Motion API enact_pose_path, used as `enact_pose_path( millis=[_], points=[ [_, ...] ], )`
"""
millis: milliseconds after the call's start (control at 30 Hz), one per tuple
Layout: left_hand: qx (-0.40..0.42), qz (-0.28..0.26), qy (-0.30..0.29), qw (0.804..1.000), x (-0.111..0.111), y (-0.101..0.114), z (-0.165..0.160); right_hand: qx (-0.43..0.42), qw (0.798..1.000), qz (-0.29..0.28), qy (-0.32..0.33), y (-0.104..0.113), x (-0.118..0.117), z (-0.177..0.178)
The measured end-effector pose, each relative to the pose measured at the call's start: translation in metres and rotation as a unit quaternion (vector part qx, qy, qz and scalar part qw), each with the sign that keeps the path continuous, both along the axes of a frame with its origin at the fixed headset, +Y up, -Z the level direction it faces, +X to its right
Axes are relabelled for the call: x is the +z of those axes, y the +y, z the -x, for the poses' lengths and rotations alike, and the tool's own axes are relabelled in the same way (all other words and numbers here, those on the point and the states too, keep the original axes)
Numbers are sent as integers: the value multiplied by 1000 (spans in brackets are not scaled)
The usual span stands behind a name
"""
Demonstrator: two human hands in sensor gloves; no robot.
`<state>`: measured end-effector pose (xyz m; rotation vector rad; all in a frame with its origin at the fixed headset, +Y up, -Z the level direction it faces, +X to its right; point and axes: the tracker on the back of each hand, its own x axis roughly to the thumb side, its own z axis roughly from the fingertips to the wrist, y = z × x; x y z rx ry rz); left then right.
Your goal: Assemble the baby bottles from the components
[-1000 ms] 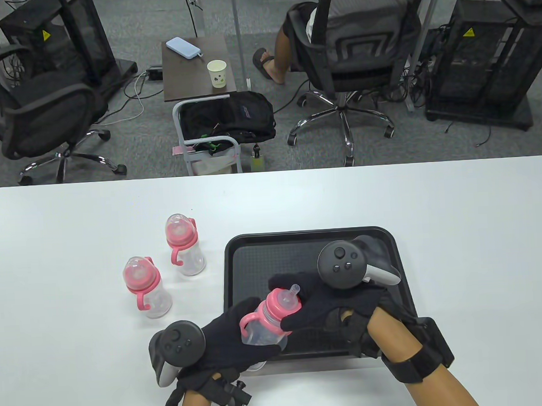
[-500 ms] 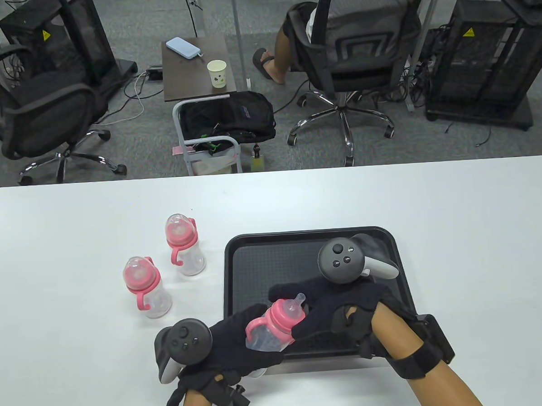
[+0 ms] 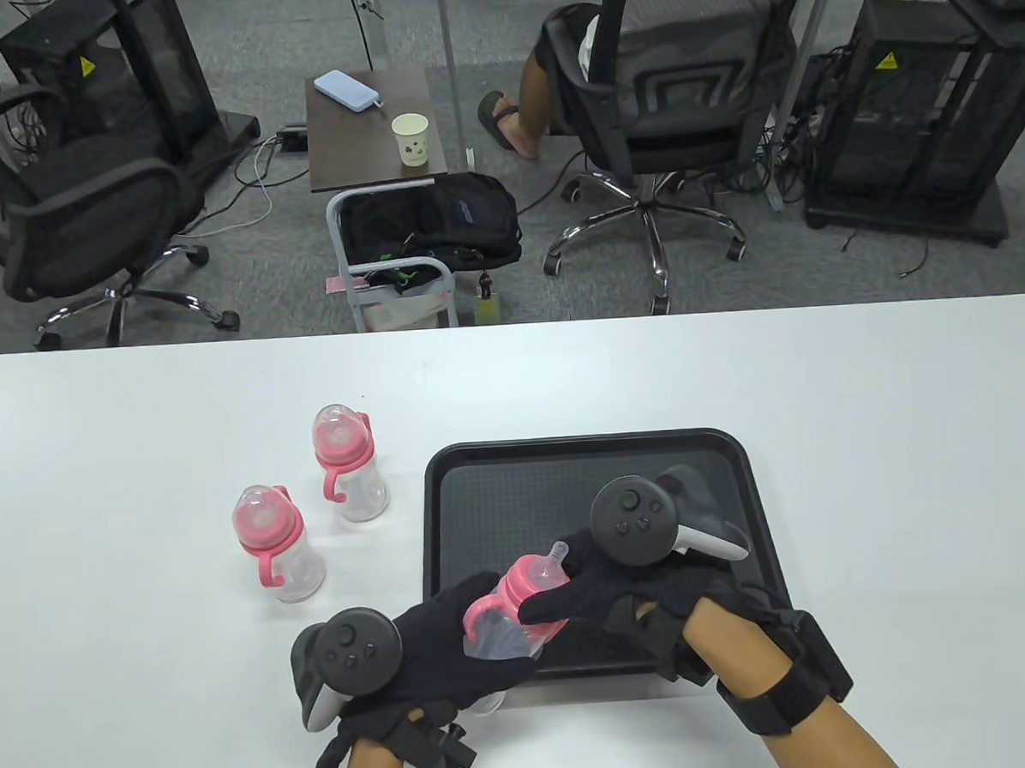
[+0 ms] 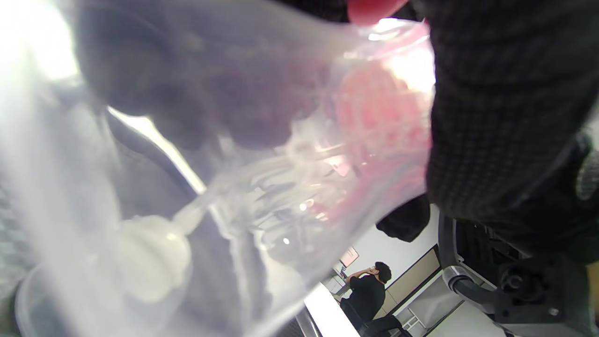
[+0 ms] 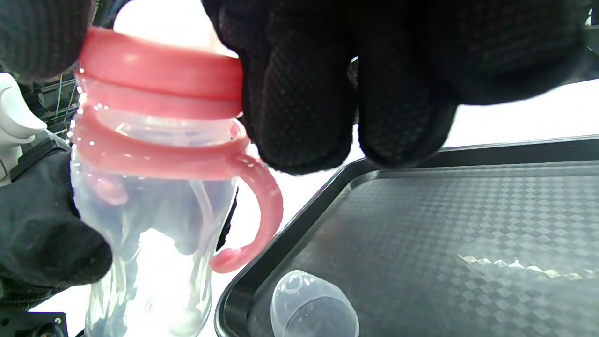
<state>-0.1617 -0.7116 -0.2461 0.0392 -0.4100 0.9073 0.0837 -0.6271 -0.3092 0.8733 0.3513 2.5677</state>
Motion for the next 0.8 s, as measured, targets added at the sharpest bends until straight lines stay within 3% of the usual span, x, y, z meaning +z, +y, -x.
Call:
enact_pose_path(
  millis=[133,300,367,467,600,800],
  points=[
    [9,-2,6,1000,0,0,1,17,998,57,16,2,2,-6],
    [17,-4,-4,1000,-1,1,1,-64,997,47,19,13,-1,-17],
    [12,-4,-4,1000,0,1,-2,-92,991,97,12,12,-3,-16],
    [4,-5,-2,1000,0,0,-2,-73,995,68,15,15,-6,-13],
    [10,-3,-6,1000,0,1,-2,-109,986,110,54,15,-7,-9],
    [0,-3,-8,1000,1,1,-2,-100,987,107,72,15,-5,-5]
  ],
)
